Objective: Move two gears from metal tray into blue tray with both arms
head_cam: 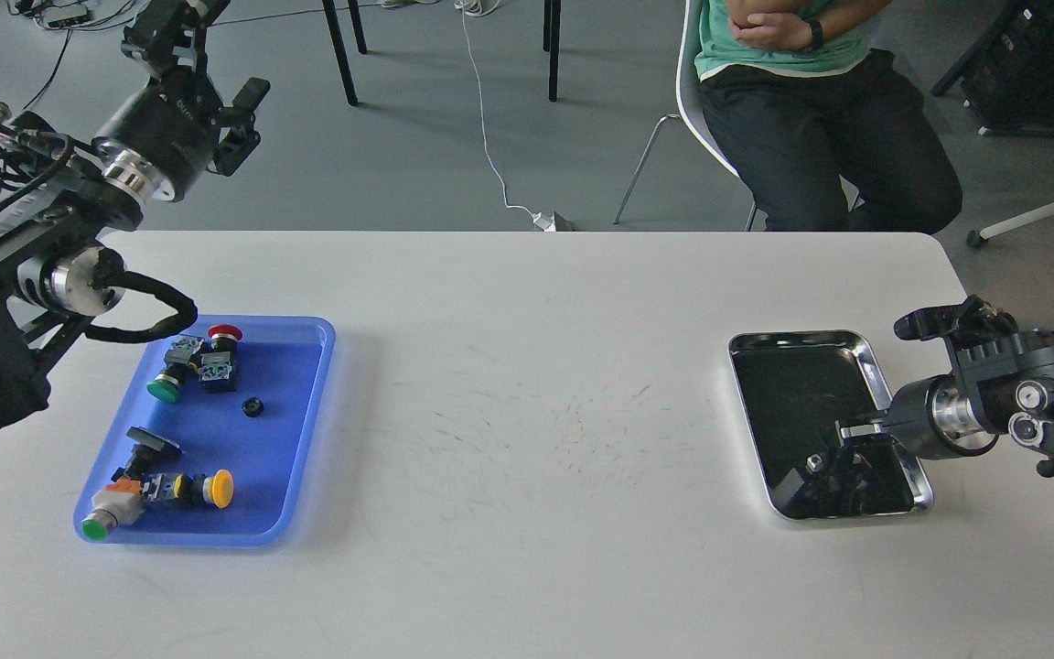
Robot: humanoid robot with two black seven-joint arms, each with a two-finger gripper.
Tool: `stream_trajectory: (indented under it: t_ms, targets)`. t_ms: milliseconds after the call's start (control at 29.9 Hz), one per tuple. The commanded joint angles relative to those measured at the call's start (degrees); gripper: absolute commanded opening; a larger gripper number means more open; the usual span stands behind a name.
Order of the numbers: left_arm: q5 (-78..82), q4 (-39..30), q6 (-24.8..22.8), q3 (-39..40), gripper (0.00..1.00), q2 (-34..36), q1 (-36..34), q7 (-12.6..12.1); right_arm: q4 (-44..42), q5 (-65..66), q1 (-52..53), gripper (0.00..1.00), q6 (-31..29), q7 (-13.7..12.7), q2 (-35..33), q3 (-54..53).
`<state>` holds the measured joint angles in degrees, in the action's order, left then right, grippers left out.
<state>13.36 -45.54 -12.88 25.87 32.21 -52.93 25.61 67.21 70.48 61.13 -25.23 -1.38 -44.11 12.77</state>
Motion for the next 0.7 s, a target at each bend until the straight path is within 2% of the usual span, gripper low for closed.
stream_trajectory:
  t_ms: [0, 234, 335, 468, 569, 669]
  targets:
    - [0.0, 0.0, 0.0, 0.0, 0.98, 0.1, 0.0, 0.0, -0.1, -0.1, 0.8, 0.02, 0.0, 0.0, 0.1, 0.0]
    - [0.0, 0.0, 0.1, 0.0, 0.98, 0.1, 0.0, 0.0, 1.9, -0.7, 5.8, 0.02, -0.3, 0.0, -0.2, 0.0]
    - [0.0, 0.0, 0.1, 0.0, 0.98, 0.1, 0.0, 0.0, 5.6, -4.0, 9.3, 0.02, -0.4, 0.0, -0.5, 0.0]
    - [0.0, 0.0, 0.2, 0.0, 0.98, 0.1, 0.0, -0.1, 14.0, -15.5, 14.4, 0.02, -0.4, 0.1, -0.4, 0.0]
    - [0.0, 0.0, 0.2, 0.0, 0.98, 0.0, -0.1, -0.1, 16.5, -21.7, 16.8, 0.02, -0.1, 0.1, 1.3, -0.1]
    - [0.0, 0.0, 0.2, 0.0, 0.98, 0.1, -0.1, -0.1, 16.2, -23.8, 17.6, 0.02, 0.8, 1.4, 6.9, 0.1]
